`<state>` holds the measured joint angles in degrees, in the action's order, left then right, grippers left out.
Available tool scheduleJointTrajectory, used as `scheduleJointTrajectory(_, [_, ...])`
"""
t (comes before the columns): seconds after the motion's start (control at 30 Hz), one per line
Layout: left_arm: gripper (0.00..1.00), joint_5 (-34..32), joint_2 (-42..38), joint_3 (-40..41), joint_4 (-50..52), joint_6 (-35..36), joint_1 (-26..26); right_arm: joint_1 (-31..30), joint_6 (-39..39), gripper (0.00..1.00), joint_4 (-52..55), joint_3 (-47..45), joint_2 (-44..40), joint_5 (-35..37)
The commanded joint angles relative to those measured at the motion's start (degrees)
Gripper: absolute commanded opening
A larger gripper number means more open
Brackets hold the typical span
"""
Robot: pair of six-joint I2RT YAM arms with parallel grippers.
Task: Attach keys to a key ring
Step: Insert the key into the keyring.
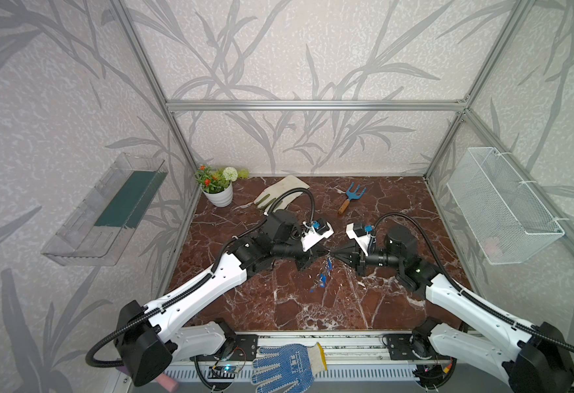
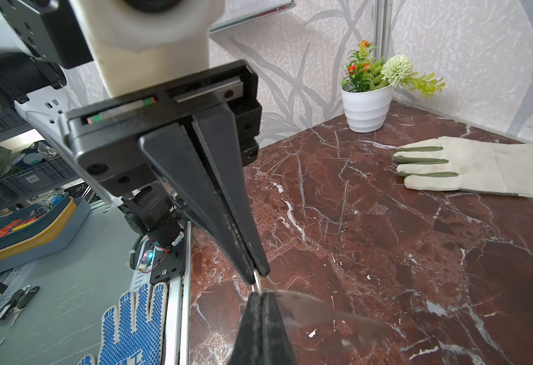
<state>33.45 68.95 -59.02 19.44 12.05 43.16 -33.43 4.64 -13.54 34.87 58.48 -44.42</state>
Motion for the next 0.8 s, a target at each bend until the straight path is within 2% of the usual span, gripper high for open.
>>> scheduleJointTrajectory(0.0, [0.00,2.4,0.7,-1.6,0.6,1.3,0.2,-0.4,-0.1,0.00,-2.1,1.9,-0.4,-0.3])
scheduleJointTrajectory(0.13, [0.00,0.9,-0.4,0.1,-2.4,0.3,0.2,-0.4,0.7,0.02,-2.3,1.7,-0.6,0.9])
scheduleJointTrajectory(0.2, [0.00,-0.7,-1.8,2.3,-6.8,-1.1,0.2,-0.2,1.7,0.16,-2.5,1.4,-1.1,2.5])
scheduleJointTrajectory(0.33, [0.00,-3.5,-5.0,8.2,-18.9,-5.7,0.2,0.6,5.5,0.24,-4.9,-0.9,-3.8,7.2])
scheduleJointTrajectory(0.57, [0.00,-7.9,-7.3,16.3,-43.0,-15.3,0.3,3.3,15.1,0.30,-12.0,-5.5,-7.0,8.9])
scheduleJointTrajectory(0.67, [0.00,-9.0,-6.0,19.2,-54.5,-18.3,0.7,3.6,18.7,0.30,-14.0,-5.7,-6.3,8.1])
scheduleJointTrajectory(0.77, [0.00,-8.5,-4.1,20.2,-62.0,-20.4,1.0,3.6,21.2,0.30,-15.5,-5.2,-5.2,6.6])
